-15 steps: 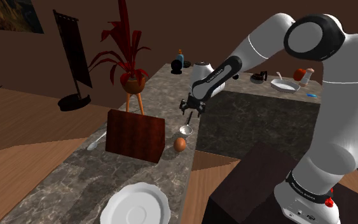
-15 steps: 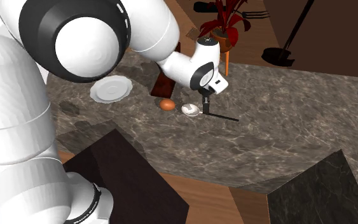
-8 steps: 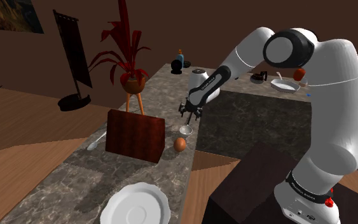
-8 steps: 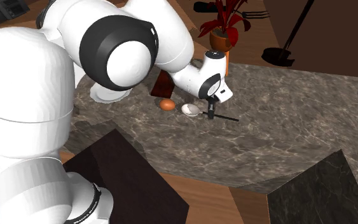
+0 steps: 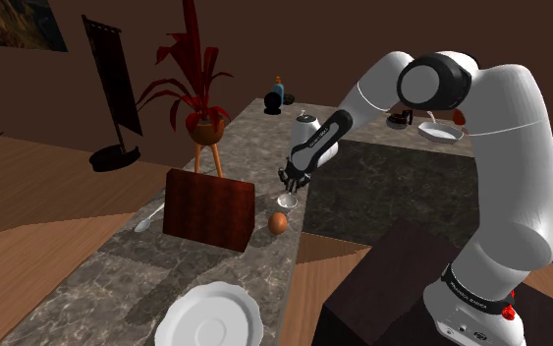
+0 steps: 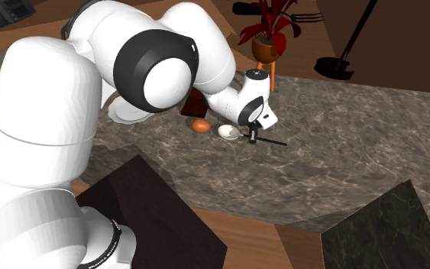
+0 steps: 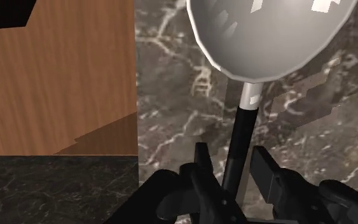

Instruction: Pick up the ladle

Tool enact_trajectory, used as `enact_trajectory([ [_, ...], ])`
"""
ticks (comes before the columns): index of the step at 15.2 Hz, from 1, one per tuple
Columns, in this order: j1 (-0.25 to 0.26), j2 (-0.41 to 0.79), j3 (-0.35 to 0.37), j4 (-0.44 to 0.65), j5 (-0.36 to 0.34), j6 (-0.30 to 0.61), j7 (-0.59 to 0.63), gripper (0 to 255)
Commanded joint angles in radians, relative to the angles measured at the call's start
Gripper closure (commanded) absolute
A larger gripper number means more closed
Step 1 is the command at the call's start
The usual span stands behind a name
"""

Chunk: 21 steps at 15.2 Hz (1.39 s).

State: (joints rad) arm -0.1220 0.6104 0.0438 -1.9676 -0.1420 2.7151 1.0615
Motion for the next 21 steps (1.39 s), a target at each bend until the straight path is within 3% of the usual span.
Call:
enact_trajectory([
  [1,0.001,0.003,0.001,0.001,0.0,0.004,0.0,255],
  [8,0.0,0.002,0.001,0.0,0.0,0.004,-0.001,255],
  [21,-0.014,-0.139,0.021,-0.02,0.022,-0.118,-0.021,255],
])
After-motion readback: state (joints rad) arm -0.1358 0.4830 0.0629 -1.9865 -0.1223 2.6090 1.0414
